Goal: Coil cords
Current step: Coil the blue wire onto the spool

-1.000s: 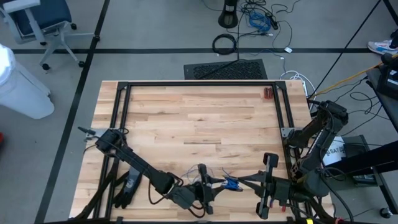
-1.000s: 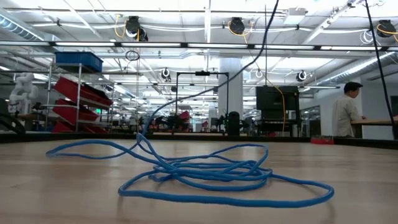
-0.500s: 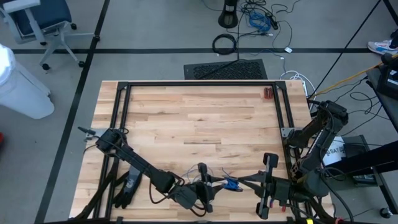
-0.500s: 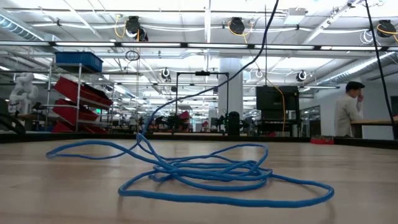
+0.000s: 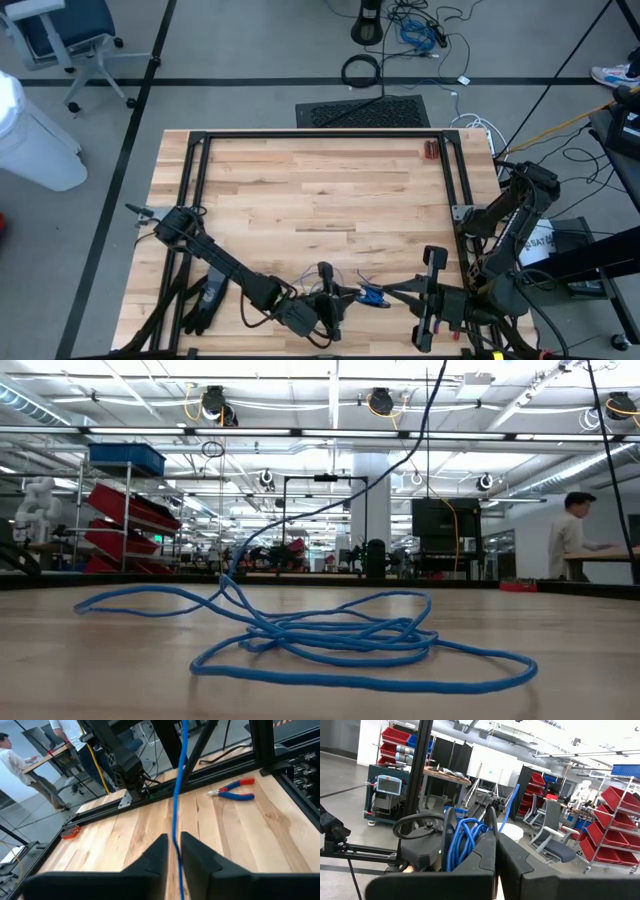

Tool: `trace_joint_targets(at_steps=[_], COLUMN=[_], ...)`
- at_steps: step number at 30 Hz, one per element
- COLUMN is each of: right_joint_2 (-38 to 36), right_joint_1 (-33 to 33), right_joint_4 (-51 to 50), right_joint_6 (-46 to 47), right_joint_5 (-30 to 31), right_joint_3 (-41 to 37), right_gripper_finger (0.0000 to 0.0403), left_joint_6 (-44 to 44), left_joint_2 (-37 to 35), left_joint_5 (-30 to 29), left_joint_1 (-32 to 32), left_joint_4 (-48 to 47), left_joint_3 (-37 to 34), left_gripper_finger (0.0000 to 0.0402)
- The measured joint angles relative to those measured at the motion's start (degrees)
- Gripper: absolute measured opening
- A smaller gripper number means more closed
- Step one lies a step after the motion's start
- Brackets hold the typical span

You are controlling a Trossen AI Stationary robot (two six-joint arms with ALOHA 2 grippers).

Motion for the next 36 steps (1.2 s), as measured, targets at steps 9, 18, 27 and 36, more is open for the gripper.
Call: trace_joint_targets(at_steps=[9, 18, 27, 36], right_joint_2=[0.0, 0.0, 0.0, 0.0], right_joint_1=[0.0, 0.0, 0.0, 0.0], right_joint_4=[0.0, 0.0, -1.9, -2.8], right_joint_6=[0.0, -0.2, 1.0, 2.4], right_joint_5=[0.0, 0.0, 0.0, 0.0], right_joint_3=[0.0, 0.0, 0.0, 0.0], right_gripper_finger=[0.0, 0.0, 0.0, 0.0], left_joint_6=[-2.8, -4.6, -19.1, -39.2], left_joint_2=[0.0, -2.6, -11.2, -17.6], left_joint_5=[0.0, -11.3, -17.5, -24.8], left_joint_1=[0.5, -1.0, -4.5, -9.0], left_joint_4=[-0.7, -10.6, -29.5, -49.5], left_joint_3=[0.0, 0.0, 0.0, 0.0], left_gripper_finger=[0.0011, 0.0003, 0.0002, 0.0002])
